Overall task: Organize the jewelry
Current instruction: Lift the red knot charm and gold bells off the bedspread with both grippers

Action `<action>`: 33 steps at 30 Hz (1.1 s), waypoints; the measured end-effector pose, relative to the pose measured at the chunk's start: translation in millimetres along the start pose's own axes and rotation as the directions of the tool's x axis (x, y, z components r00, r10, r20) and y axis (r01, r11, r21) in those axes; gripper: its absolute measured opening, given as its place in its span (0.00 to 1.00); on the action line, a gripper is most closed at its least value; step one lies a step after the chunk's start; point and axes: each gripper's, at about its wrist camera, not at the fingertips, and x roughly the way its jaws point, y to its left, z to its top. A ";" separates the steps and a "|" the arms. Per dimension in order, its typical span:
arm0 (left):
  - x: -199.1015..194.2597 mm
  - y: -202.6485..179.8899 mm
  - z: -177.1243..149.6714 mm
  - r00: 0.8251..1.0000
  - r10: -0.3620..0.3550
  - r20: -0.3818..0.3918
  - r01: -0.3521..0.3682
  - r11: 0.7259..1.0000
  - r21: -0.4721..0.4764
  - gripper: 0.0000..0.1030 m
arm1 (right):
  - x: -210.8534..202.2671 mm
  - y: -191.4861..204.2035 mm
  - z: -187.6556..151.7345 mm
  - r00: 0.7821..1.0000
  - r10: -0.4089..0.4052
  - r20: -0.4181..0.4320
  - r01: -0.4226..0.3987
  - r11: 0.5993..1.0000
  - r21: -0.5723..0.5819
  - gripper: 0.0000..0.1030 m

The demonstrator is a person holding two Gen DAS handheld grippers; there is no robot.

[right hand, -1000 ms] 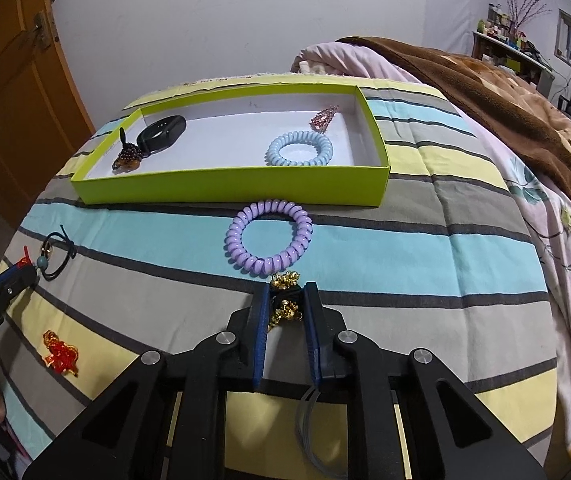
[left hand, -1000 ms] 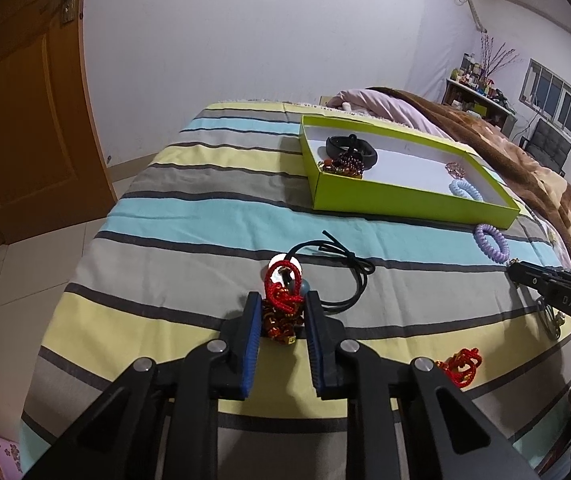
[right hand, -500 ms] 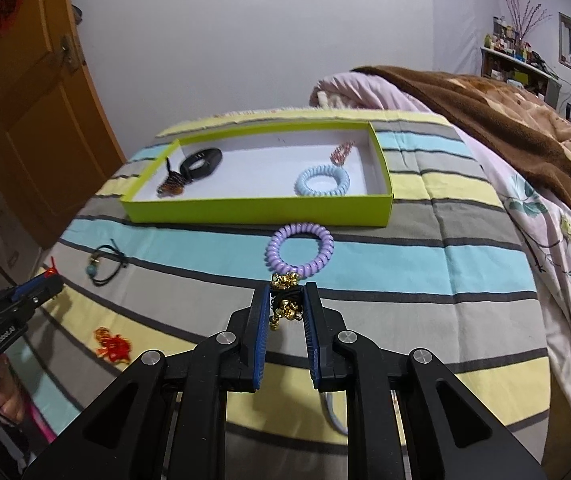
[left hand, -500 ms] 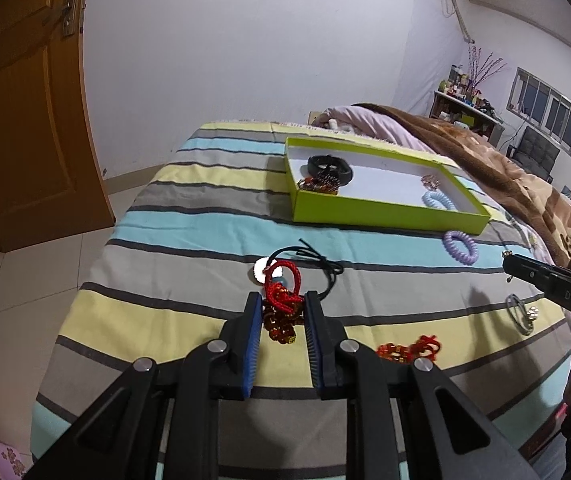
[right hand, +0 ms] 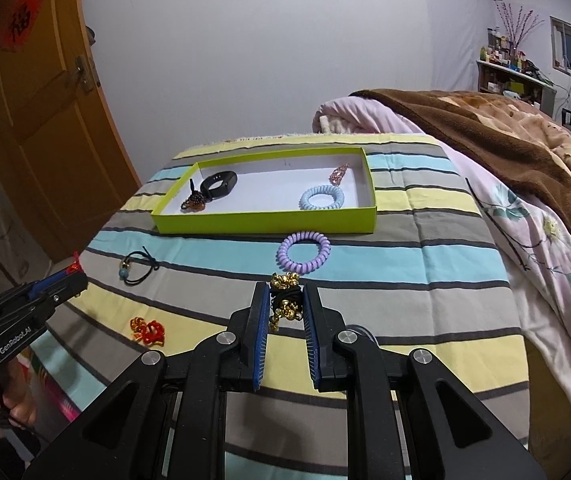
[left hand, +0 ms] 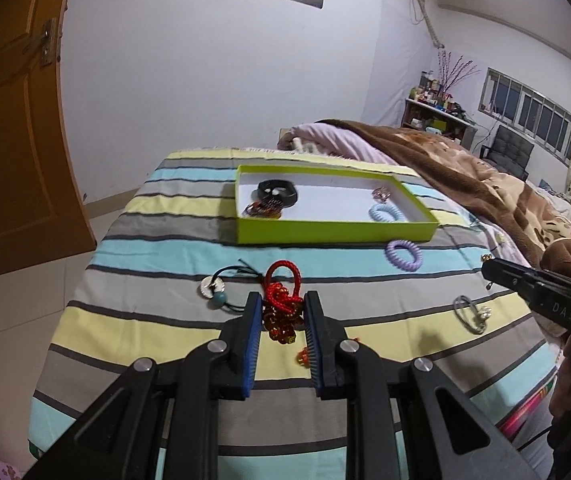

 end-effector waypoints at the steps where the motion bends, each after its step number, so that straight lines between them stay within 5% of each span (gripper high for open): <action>1: -1.1 -1.7 0.9 1.000 -0.002 0.004 0.002 1.000 0.002 0.21 | -2.4 -0.1 -0.1 1.000 0.001 0.004 -0.001 1.000 0.000 0.17; 33: 21.2 -21.9 28.8 1.000 -0.018 0.023 0.017 0.999 0.034 0.21 | -4.0 5.2 22.0 0.999 -0.004 0.053 0.006 0.999 -0.048 0.17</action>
